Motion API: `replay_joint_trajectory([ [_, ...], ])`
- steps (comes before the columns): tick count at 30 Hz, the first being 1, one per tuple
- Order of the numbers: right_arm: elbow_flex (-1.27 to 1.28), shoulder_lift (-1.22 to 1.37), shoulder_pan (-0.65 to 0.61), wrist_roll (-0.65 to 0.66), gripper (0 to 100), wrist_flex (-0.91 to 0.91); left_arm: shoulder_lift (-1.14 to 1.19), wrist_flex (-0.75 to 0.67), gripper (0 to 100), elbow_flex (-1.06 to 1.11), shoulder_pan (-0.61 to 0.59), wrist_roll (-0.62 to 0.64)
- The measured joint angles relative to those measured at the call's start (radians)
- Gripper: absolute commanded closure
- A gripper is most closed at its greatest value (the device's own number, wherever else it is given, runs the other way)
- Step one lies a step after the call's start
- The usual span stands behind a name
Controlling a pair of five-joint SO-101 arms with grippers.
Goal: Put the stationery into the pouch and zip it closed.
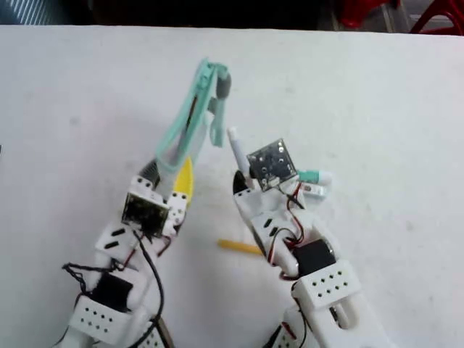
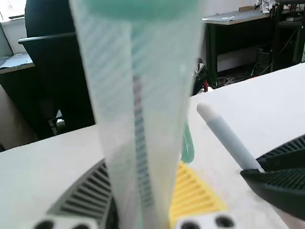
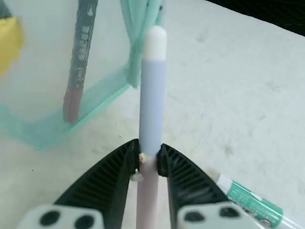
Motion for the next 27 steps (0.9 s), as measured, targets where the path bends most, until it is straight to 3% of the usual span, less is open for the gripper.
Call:
replay_joint_trajectory([
  [5,0.000,0.000,0.000,0.000,98.1,0.000,0.075,0.150,98,-0.092,-0.006,0.018],
  [9,0.000,0.000,0.000,0.000,98.1,0.000,0.186,0.381,98,-0.342,-0.060,0.074],
  [14,0.000,0.000,0.000,0.000,98.1,0.000,0.417,0.505,98,-0.644,-0.069,0.092],
  [19,0.000,0.000,0.000,0.000,98.1,0.000,0.598,0.482,98,-0.752,-0.069,0.232],
  [27,0.000,0.000,0.000,0.000,98.1,0.000,0.617,0.160,98,-0.554,-0.068,0.299],
])
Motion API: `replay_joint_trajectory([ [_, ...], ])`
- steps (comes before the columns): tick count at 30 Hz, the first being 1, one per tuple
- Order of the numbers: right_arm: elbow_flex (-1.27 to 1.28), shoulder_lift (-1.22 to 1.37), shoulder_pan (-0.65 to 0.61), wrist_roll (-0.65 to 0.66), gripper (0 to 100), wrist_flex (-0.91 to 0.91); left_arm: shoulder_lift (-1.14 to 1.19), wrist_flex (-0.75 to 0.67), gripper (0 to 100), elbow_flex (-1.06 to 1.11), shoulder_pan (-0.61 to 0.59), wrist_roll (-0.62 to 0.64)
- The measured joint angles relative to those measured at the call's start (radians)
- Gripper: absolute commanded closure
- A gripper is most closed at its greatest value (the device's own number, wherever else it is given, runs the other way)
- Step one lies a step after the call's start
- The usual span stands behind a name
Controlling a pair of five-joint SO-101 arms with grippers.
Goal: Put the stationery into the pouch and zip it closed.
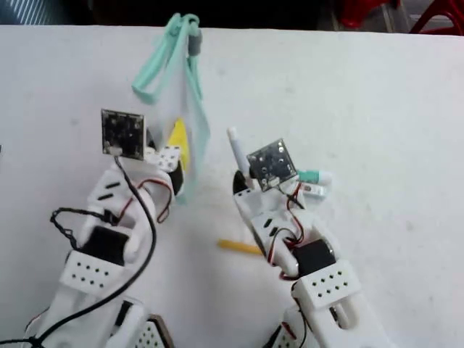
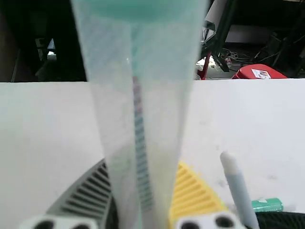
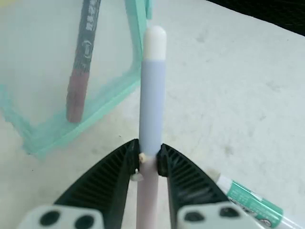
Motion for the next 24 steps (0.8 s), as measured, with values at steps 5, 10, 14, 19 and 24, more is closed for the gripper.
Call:
replay_joint_trajectory([
  [5,0.000,0.000,0.000,0.000,98.1,0.000,0.003,-0.092,98,0.126,0.017,-0.011],
  [10,0.000,0.000,0.000,0.000,98.1,0.000,0.005,-0.094,98,0.183,0.080,-0.058],
  [14,0.000,0.000,0.000,0.000,98.1,0.000,0.005,-0.084,98,0.192,0.084,-0.066],
  [19,0.000,0.000,0.000,0.000,98.1,0.000,-0.014,-0.023,97,0.190,0.084,-0.068],
  [24,0.000,0.000,0.000,0.000,98.1,0.000,-0.015,0.026,86,0.178,0.084,-0.069],
])
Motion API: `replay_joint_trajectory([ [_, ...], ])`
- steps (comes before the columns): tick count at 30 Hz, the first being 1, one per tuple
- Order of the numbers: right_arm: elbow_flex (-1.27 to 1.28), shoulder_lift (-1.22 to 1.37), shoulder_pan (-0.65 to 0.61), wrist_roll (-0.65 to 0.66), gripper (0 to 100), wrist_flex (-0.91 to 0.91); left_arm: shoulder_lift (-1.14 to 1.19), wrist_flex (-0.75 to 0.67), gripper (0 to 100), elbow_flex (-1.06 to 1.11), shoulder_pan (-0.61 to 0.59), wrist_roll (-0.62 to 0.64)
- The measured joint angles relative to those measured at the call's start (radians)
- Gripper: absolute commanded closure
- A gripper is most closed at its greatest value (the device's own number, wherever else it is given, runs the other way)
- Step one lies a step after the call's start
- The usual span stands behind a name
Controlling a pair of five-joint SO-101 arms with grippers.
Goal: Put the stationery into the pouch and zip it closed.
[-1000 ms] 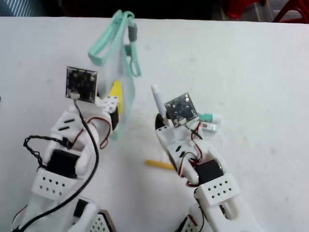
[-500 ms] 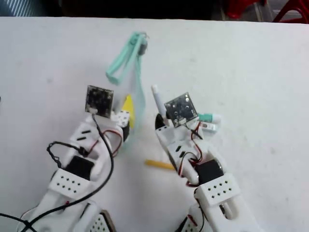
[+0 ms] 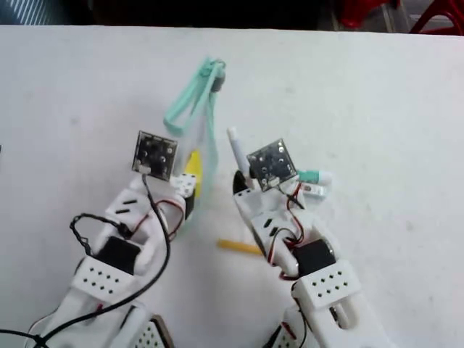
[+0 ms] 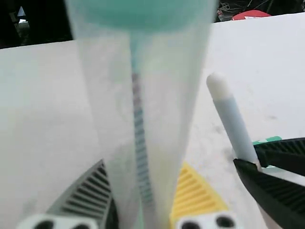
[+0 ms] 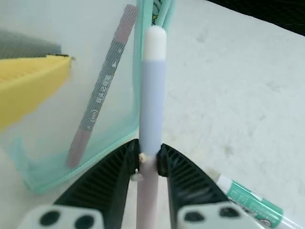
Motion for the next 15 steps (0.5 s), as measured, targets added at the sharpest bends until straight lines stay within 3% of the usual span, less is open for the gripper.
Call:
replay_joint_trajectory([
  [9,0.000,0.000,0.000,0.000,98.1,0.000,0.011,0.278,85,-0.109,-0.043,0.012],
  [15,0.000,0.000,0.000,0.000,98.1,0.000,0.006,0.345,79,-0.127,-0.048,0.015],
])
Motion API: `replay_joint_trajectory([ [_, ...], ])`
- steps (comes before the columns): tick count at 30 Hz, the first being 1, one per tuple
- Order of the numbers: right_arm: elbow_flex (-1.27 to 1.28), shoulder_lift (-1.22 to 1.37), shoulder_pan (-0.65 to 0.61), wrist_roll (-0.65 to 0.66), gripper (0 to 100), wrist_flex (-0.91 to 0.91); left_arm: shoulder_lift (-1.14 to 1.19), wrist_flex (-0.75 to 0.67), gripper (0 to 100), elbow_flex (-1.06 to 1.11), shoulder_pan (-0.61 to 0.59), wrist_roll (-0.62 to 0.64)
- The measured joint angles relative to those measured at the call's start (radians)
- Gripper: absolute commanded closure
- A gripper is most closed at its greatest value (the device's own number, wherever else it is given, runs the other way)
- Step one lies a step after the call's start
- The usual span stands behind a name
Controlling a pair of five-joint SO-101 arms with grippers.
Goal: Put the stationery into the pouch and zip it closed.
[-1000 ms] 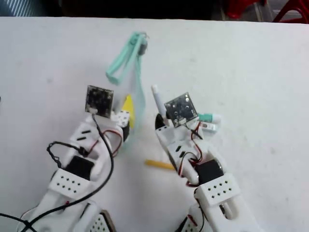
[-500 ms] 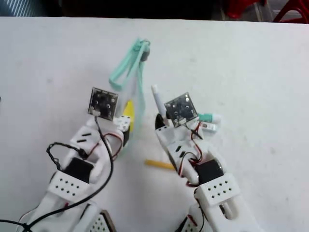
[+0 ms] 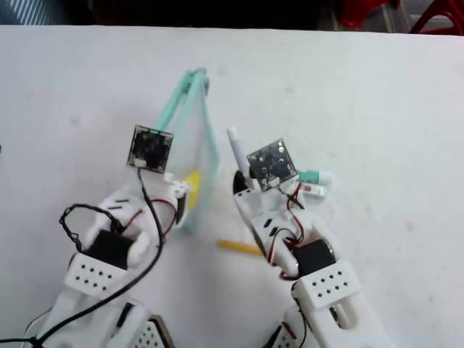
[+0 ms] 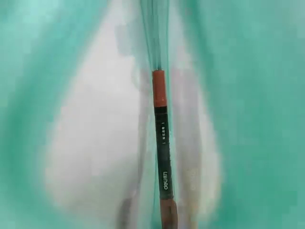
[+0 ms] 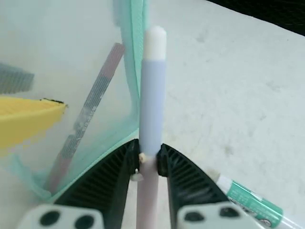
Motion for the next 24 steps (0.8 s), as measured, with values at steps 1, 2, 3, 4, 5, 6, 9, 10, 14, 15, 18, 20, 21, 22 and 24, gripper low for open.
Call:
replay_joint_trajectory([
  [1,0.000,0.000,0.000,0.000,98.1,0.000,-0.002,0.005,79,0.000,0.000,0.000],
  [2,0.000,0.000,0.000,0.000,98.1,0.000,-0.002,0.015,79,-0.003,0.000,0.000],
  [3,0.000,0.000,0.000,0.000,98.1,0.000,-0.005,0.023,79,-0.003,0.000,0.000],
  [4,0.000,0.000,0.000,0.000,98.1,0.000,-0.003,0.035,79,-0.009,0.000,0.000],
  [5,0.000,0.000,0.000,0.000,98.1,0.000,0.000,0.048,79,-0.018,0.000,0.000],
  [6,0.000,0.000,0.000,0.000,98.1,0.000,0.003,0.068,79,-0.028,0.000,0.000],
  [9,0.000,0.000,0.000,0.000,98.1,0.000,0.009,0.138,79,-0.063,0.000,0.000],
  [10,0.000,0.000,0.000,0.000,98.1,0.000,0.009,0.157,79,-0.071,0.000,0.000],
  [14,0.000,0.000,0.000,0.000,98.1,0.000,0.009,0.193,79,-0.087,0.000,0.003],
  [15,0.000,0.000,0.000,0.000,98.1,0.000,0.009,0.193,79,-0.087,0.000,0.003],
  [18,0.000,0.000,0.000,0.000,98.1,0.000,-0.008,0.195,79,-0.087,0.000,0.003],
  [20,0.000,0.000,0.000,0.000,98.1,0.000,-0.063,0.209,79,-0.087,0.000,0.005],
  [21,0.000,0.000,0.000,0.000,98.1,0.000,-0.107,0.218,79,-0.087,0.000,0.005],
  [22,0.000,0.000,0.000,0.000,98.1,0.000,-0.157,0.226,79,-0.087,0.002,0.005],
  [24,0.000,0.000,0.000,0.000,98.1,0.000,-0.278,0.239,80,-0.081,0.006,0.005],
])
